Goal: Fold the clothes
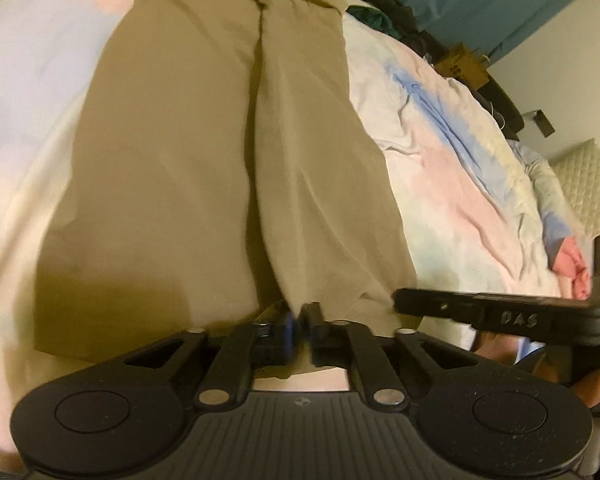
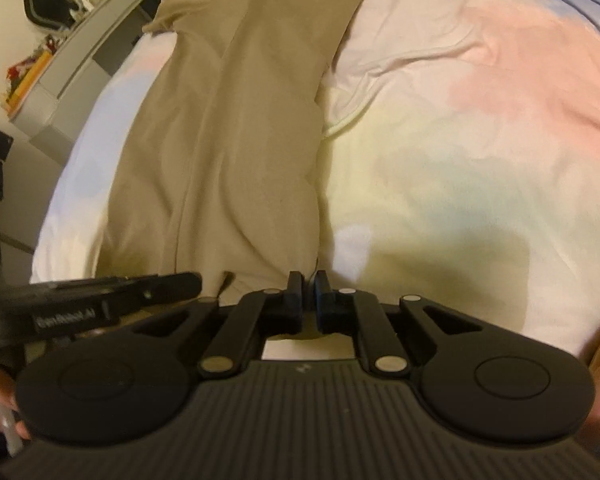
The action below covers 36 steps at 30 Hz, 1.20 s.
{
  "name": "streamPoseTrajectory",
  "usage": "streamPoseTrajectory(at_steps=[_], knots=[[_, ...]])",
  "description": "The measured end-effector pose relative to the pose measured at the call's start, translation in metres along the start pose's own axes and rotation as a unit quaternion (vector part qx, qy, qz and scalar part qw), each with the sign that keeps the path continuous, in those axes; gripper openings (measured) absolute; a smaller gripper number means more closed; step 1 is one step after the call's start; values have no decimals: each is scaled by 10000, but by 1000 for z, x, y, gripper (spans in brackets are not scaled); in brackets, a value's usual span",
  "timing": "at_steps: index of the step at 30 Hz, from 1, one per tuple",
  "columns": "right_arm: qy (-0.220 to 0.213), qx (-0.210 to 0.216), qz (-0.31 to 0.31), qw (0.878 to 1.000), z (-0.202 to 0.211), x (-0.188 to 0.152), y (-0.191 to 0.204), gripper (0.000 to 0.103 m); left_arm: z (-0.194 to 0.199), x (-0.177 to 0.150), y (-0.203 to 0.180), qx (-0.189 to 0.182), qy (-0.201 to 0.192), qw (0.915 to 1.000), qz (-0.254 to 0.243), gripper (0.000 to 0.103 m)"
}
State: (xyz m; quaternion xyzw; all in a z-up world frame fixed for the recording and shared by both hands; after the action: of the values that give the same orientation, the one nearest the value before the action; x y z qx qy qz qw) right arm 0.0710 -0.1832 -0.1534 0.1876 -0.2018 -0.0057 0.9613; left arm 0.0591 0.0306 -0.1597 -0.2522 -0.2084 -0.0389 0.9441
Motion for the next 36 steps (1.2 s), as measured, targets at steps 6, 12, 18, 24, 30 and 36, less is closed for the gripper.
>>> streamPoseTrajectory(at_steps=[6, 12, 18, 24, 30, 36], knots=[[-913, -31, 139, 9957, 44, 11, 9, 22, 52, 10, -17, 205, -917, 9943, -504, 61], [-2005, 11, 439, 9787, 76, 52, 27, 77, 94, 56, -17, 623, -1884, 9778, -667, 87], [-2760, 235, 59, 9608, 73, 114, 40, 77, 83, 147, 41, 711, -2317, 9701, 145, 97], [-3094, 202, -17, 9507, 34, 146, 24, 77, 54, 246, 110, 803, -2699, 9534, 1082, 97], [-2951, 125, 67, 9554, -3, 159, -1, 77, 16, 312, 156, 926, -2949, 9424, 1276, 93], [-2696, 210, -68, 9627, -45, 176, -13, 78, -25, 375, 198, 1053, -3183, 9321, 1373, 72]])
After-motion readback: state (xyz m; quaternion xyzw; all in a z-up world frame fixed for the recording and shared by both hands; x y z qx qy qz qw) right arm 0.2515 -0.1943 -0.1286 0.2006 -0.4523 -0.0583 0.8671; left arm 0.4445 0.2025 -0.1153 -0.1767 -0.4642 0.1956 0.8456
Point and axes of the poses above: each gripper's, at about its wrist camera, not at the fingertips, and z roughly against the way its jaws point, y to its left, x to its top, the point moved 9 cm from there along -z, roughly the way its jaws point, and after that the axes turned 2 degrees about y, right-handed, at the moved point
